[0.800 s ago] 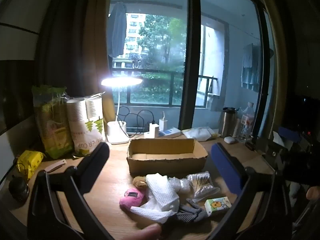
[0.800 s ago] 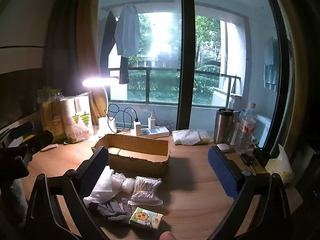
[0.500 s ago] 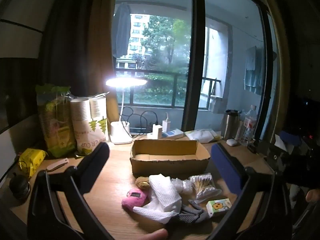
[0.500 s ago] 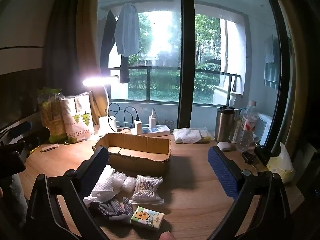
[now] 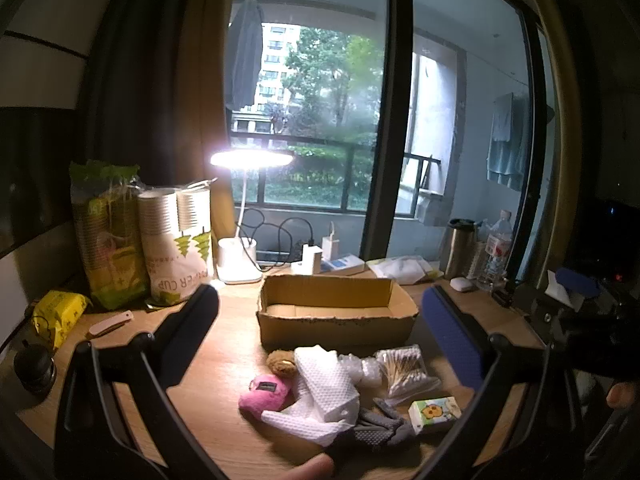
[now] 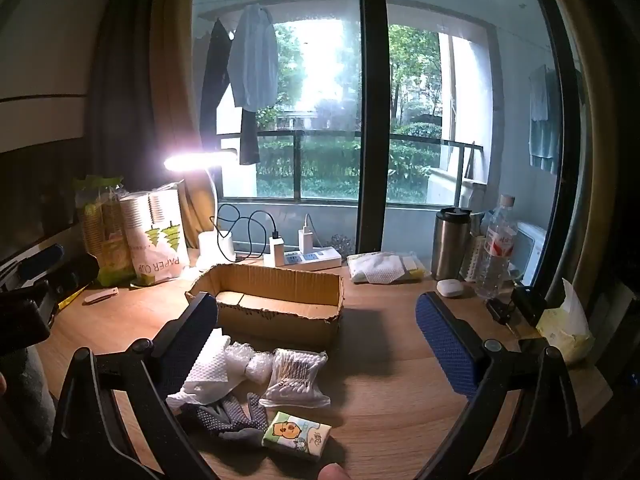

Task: Organize soft objects

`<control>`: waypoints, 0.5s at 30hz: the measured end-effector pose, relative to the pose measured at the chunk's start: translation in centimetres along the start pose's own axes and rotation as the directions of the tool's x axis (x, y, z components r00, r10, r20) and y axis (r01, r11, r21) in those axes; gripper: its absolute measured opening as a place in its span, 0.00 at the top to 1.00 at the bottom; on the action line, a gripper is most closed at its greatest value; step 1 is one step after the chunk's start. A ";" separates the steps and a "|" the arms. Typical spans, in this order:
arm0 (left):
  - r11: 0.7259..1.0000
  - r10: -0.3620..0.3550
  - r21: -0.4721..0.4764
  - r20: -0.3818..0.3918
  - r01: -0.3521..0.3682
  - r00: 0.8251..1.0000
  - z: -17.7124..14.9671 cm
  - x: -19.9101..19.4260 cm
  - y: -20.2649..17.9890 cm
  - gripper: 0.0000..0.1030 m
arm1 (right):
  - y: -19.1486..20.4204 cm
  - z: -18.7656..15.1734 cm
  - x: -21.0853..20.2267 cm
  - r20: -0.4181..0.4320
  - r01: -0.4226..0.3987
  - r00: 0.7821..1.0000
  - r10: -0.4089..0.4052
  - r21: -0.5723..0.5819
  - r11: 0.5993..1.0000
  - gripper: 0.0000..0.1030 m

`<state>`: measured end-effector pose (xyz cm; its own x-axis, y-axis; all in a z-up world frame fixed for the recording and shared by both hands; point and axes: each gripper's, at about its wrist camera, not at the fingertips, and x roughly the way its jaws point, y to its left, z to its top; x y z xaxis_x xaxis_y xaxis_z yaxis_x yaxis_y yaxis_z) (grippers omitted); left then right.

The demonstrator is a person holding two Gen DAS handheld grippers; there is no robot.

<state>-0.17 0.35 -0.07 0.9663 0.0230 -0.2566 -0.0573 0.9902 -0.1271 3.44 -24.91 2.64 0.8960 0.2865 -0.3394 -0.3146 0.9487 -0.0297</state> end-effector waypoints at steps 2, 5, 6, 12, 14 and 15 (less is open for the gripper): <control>1.000 0.002 0.001 0.004 -0.002 1.000 0.0 -0.1 0.0 0.00 | -0.1 0.0 0.0 -0.001 -0.002 1.000 0.002 0.001 1.000 0.02; 1.000 0.002 -0.002 0.004 -0.002 1.000 0.1 0.0 0.1 0.00 | 0.0 0.0 0.0 -0.001 -0.001 1.000 0.001 0.001 1.000 0.02; 1.000 0.004 -0.001 0.004 -0.004 1.000 0.1 -0.1 -0.1 0.00 | -0.1 -0.1 0.0 -0.001 -0.001 1.000 0.001 0.001 1.000 0.02; 1.000 -0.003 0.001 0.002 0.003 1.000 0.1 0.0 0.0 0.01 | 0.0 0.0 0.1 -0.003 -0.001 1.000 0.001 -0.001 1.000 0.02; 1.000 -0.004 0.001 0.003 0.004 1.000 0.1 0.0 0.0 0.00 | -0.1 0.0 0.1 -0.003 -0.001 1.000 0.001 0.001 1.000 0.02; 1.000 -0.004 0.001 0.003 0.004 1.000 0.1 0.0 0.0 0.00 | 0.0 0.0 0.1 -0.003 -0.001 1.000 0.001 0.001 1.000 0.02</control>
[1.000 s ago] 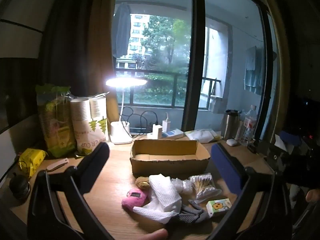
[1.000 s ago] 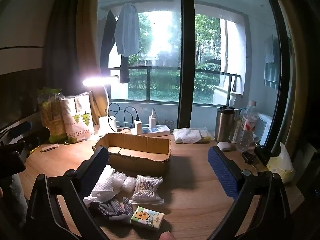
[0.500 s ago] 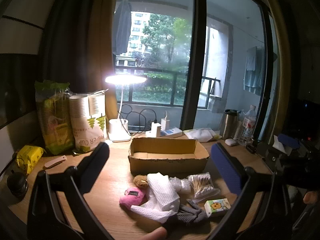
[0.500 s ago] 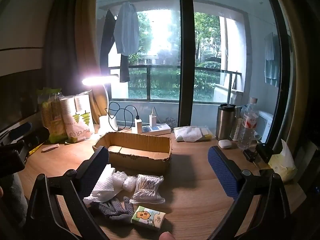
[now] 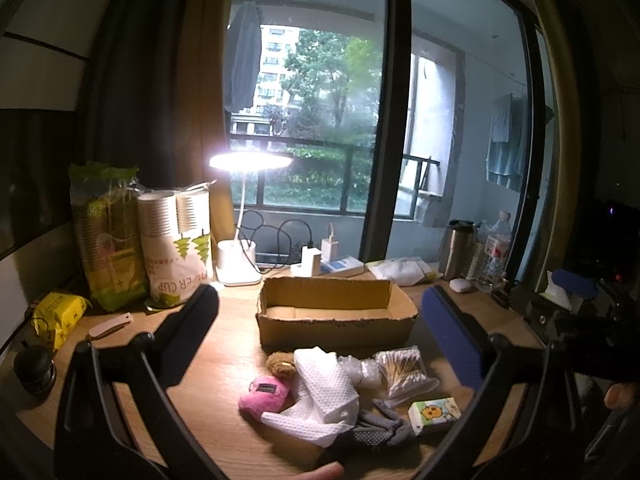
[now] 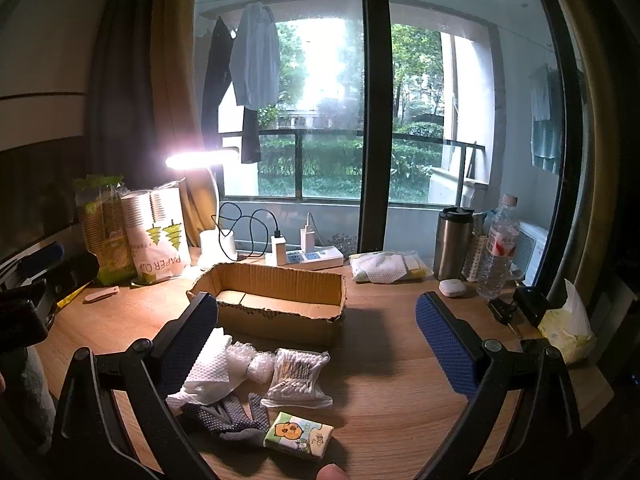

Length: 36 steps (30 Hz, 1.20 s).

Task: Organize soft objects

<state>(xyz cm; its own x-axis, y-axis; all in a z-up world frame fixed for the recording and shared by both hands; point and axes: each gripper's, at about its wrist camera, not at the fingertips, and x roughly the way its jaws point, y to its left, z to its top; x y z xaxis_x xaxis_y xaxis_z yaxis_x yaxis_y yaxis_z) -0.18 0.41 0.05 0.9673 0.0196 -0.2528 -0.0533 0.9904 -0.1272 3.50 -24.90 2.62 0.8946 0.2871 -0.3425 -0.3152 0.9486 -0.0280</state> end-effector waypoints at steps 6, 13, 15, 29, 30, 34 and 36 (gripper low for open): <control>1.000 0.003 -0.010 0.000 -0.003 1.000 0.0 -0.1 0.3 0.00 | 0.1 0.0 0.0 -0.001 0.001 1.000 -0.001 -0.001 1.000 0.02; 1.000 0.001 -0.008 0.000 -0.001 1.000 0.1 -0.2 0.4 0.00 | 0.1 0.0 0.0 0.000 0.001 1.000 -0.001 -0.002 1.000 0.02; 1.000 0.001 -0.009 -0.002 -0.001 1.000 0.1 -0.2 0.4 0.00 | 0.1 0.1 0.0 -0.002 0.001 1.000 -0.001 -0.002 1.000 0.02; 1.000 0.002 -0.009 -0.001 -0.002 1.000 0.1 -0.2 0.4 0.01 | 0.2 0.0 0.2 -0.004 0.001 1.000 -0.001 -0.004 1.000 0.02; 1.000 0.002 -0.009 -0.001 -0.002 1.000 0.1 -0.2 0.4 0.00 | 0.3 -0.1 0.2 -0.004 0.000 1.000 0.000 -0.004 1.000 0.02; 1.000 0.004 -0.007 -0.005 -0.004 1.000 0.0 -0.2 0.4 0.01 | 0.2 0.0 0.2 -0.004 0.000 1.000 0.000 -0.005 1.000 0.02; 1.000 0.004 -0.008 -0.005 -0.004 1.000 -0.1 -0.2 0.4 0.00 | 0.3 0.0 0.2 -0.005 0.001 1.000 -0.001 -0.005 1.000 0.02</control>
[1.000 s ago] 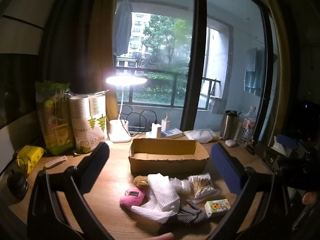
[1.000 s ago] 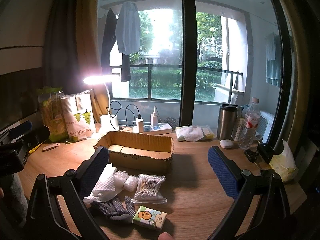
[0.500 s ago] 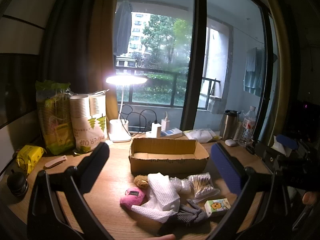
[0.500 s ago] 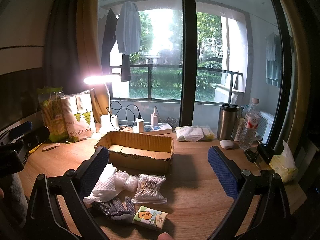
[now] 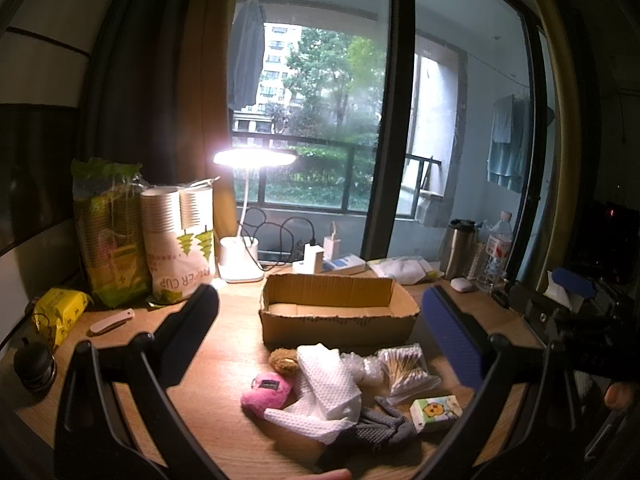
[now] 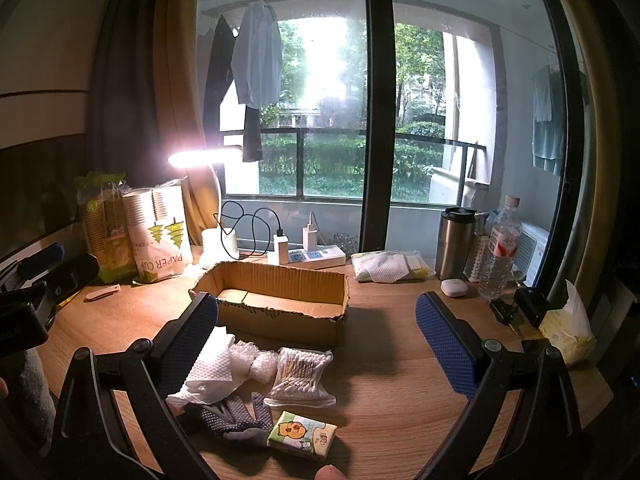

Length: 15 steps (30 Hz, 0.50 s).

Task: Organize soft objects

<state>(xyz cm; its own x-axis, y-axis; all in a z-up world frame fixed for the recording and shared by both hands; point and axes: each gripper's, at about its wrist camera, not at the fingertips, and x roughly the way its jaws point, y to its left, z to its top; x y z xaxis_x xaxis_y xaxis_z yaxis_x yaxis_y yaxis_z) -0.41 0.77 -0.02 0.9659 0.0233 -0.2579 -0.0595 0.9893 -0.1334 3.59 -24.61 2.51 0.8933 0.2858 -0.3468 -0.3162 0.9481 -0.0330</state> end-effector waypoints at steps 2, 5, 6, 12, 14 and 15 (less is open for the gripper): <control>1.000 0.000 0.000 0.001 0.000 1.000 0.0 0.0 0.0 0.00 | 0.1 -0.1 0.0 0.000 -0.001 1.000 0.001 0.000 1.000 0.02; 1.000 -0.001 0.000 -0.001 0.001 1.000 0.0 0.0 0.0 0.00 | 0.3 -0.2 0.0 -0.002 -0.004 1.000 0.004 -0.001 1.000 0.02; 1.000 0.000 0.000 0.000 0.000 1.000 -0.1 0.0 0.0 0.01 | 0.4 -0.2 0.1 -0.002 -0.005 1.000 0.005 -0.004 1.000 0.02; 1.000 -0.002 0.000 -0.001 0.002 1.000 -0.1 0.0 0.0 0.01 | 0.5 -0.3 0.1 -0.005 -0.004 1.000 0.004 -0.002 1.000 0.02; 1.000 -0.003 0.001 -0.004 0.003 1.000 -0.3 0.1 0.0 0.01 | 0.7 -0.4 0.3 -0.007 -0.005 1.000 0.005 -0.003 1.000 0.02; 1.000 -0.003 0.000 -0.004 0.003 1.000 -0.3 0.1 -0.1 0.00 | 0.7 -0.4 0.4 -0.009 -0.005 1.000 0.005 -0.003 1.000 0.02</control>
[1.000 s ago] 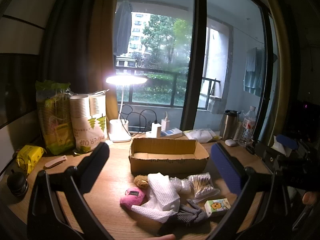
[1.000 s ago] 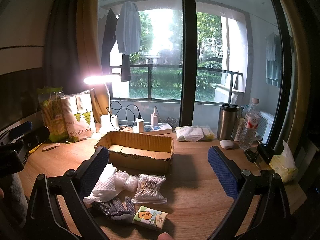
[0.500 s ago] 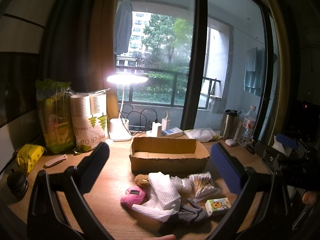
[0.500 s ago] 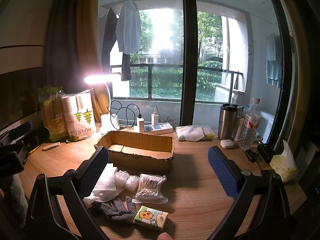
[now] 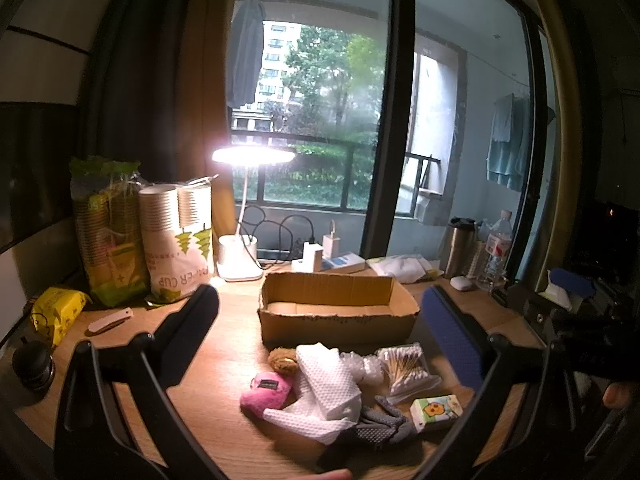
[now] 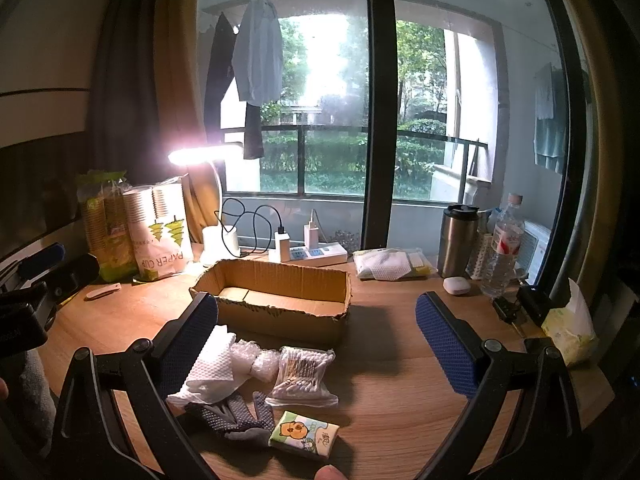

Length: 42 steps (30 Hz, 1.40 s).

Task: Organize soft objects
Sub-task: 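Lower the right gripper onto the cartoon tissue pack and close it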

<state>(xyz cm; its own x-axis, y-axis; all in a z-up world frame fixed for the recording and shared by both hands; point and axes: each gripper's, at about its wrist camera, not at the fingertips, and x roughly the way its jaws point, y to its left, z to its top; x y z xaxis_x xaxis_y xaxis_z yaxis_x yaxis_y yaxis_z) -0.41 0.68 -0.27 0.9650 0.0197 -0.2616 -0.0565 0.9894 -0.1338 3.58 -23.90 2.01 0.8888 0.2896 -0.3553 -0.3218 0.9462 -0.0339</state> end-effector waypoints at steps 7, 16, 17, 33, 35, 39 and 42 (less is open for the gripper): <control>1.000 0.002 0.000 -0.024 -0.002 1.000 -0.3 1.0 0.0 0.01 | -0.3 -0.2 0.7 -0.021 -0.005 1.000 0.005 0.007 1.000 0.02; 1.000 0.007 0.014 -0.156 -0.004 0.988 -2.9 4.3 0.1 0.00 | -1.1 -2.2 3.4 -0.113 -0.002 0.994 0.004 0.020 1.000 0.02; 1.000 0.008 0.016 -0.169 -0.005 0.986 -3.2 4.7 0.1 0.00 | -1.2 -2.5 3.8 -0.127 -0.001 0.992 0.004 0.022 1.000 0.02; 0.996 0.003 0.081 -0.375 0.030 0.927 -8.2 10.8 -0.9 0.01 | -2.1 -8.7 9.7 -0.335 -0.018 0.942 0.037 0.060 0.998 0.02; 0.995 0.002 0.090 -0.392 0.036 0.920 -8.6 11.4 -1.1 0.01 | -2.0 -9.5 10.2 -0.365 -0.027 0.930 0.052 0.073 0.997 0.02; 0.992 -0.006 0.110 -0.410 0.056 0.912 -9.0 12.0 -1.6 0.01 | -1.7 -10.9 11.1 -0.415 -0.050 0.906 0.085 0.094 0.994 0.02; 0.989 -0.016 0.127 -0.424 0.077 0.906 -9.2 12.7 -2.1 0.07 | -1.3 -11.8 11.3 -0.436 -0.058 0.895 0.095 0.097 0.994 0.02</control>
<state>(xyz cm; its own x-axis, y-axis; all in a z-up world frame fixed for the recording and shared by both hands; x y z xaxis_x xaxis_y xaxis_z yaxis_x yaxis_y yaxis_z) 9.56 -2.52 -12.12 0.7664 -0.0590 -0.6397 0.0511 0.9982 -0.0308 10.20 -23.61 -13.02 0.6224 0.2855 -0.7287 -0.3396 0.9374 0.0772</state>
